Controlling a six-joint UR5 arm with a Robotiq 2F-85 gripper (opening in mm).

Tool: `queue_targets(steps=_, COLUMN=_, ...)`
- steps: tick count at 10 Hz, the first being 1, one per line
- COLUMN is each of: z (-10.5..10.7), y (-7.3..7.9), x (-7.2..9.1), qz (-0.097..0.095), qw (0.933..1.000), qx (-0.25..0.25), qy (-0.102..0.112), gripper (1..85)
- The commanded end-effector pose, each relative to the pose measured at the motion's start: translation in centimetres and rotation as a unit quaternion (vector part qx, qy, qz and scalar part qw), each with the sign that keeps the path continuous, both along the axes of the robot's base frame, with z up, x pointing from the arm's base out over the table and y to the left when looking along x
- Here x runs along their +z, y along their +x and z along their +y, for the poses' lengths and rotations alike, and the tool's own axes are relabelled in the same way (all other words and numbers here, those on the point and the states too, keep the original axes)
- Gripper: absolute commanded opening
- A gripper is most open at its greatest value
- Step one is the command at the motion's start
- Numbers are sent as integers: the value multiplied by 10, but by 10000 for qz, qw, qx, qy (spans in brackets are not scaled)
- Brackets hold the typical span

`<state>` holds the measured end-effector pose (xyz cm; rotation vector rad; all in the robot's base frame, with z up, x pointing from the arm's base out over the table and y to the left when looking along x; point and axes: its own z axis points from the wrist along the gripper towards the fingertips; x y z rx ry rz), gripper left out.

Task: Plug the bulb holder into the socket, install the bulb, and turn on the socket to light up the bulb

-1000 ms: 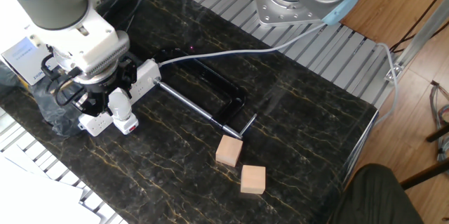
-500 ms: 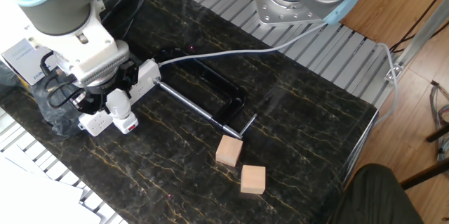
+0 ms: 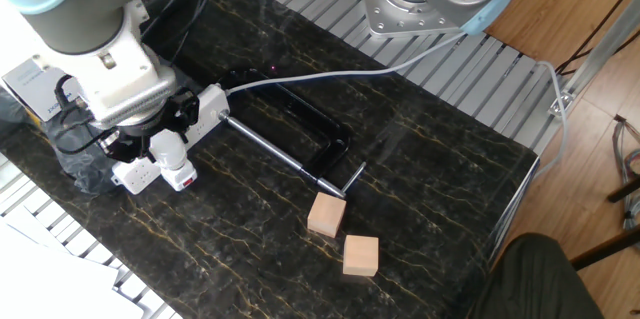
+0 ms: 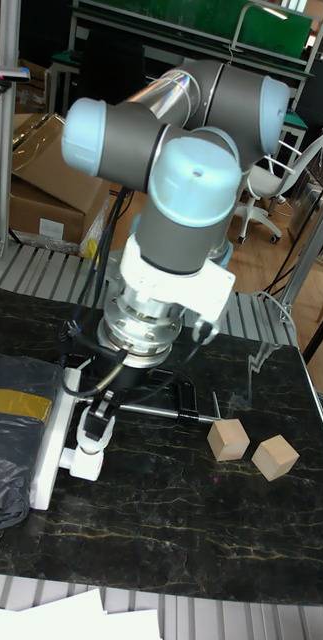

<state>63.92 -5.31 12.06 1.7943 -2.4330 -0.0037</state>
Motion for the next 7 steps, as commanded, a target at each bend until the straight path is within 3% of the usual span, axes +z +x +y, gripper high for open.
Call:
queue_targets(steps=1, z=-9, y=2, x=-2, qz=28, qw=9974, qx=-715, qy=-75, gripper=10)
queue_targets(steps=3, z=-8, y=-9, x=4, qz=233, qw=9924, qx=-1193, qy=-195, gripper=10)
queue_targets(steps=5, z=-3, y=-9, x=12, qz=313, qw=9876, qx=-1497, qy=-362, gripper=10)
queue_targets(steps=7, z=5, y=-9, x=9, qz=337, qw=9837, qx=-1748, qy=-256, gripper=10)
